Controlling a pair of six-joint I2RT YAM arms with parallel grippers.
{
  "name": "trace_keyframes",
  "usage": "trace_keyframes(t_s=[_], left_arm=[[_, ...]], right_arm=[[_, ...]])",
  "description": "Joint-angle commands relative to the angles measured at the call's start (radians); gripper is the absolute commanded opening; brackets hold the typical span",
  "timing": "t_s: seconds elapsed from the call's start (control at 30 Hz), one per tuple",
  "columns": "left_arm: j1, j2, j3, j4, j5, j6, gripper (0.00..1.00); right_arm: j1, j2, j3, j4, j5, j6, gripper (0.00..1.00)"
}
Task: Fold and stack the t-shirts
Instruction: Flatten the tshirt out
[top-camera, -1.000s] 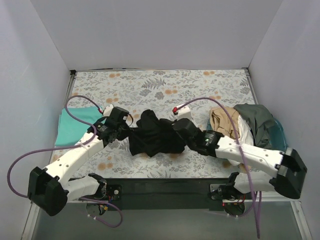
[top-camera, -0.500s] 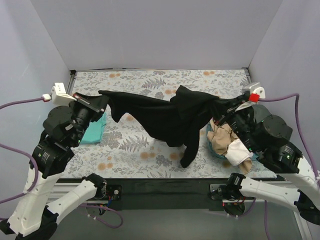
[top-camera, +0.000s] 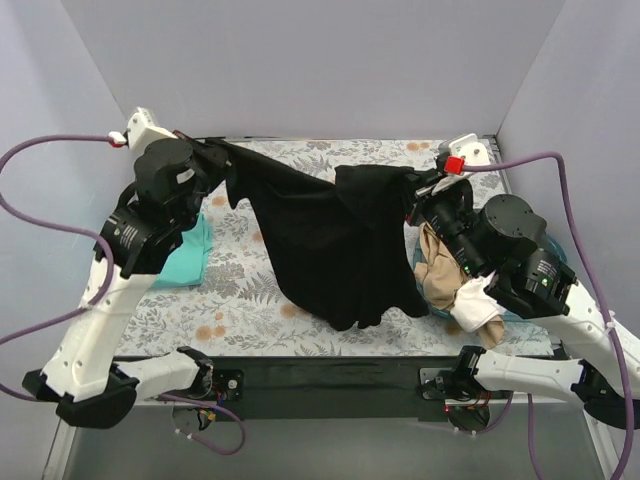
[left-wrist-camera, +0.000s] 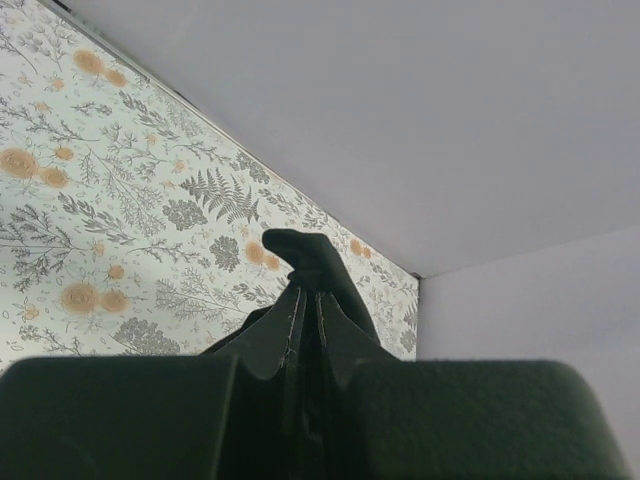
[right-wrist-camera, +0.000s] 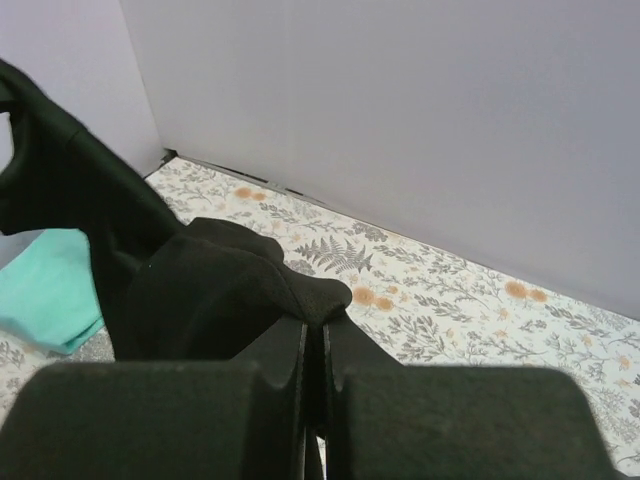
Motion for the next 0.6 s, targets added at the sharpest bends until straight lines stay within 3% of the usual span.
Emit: trace_keyframes(t_s=[0.0, 0.13, 0.33, 0.57], left_arm=[[0.001, 0.017, 0.123, -0.058, -0.073, 0.012, 0.0], [0.001, -0.095, 0.1, 0.064, 0.013, 0.09, 0.0], [0.001, -0.198, 0.185, 0.077, 0.188, 0.149, 0.0], [0.001, -0.201, 0.228, 0.088, 0.285, 0.16, 0.0]], right_arm=[[-0.005, -0.034, 0.101, 0.059, 0.014, -0.044, 0.01], [-0.003, -0.073, 0.157, 0.062, -0.105, -0.061, 0.01], [-0.003, -0.148, 0.178, 0.062, -0.269, -0.04, 0.01], [-0.003, -0.148, 0.195, 0.061, -0.285, -0.02, 0.01]])
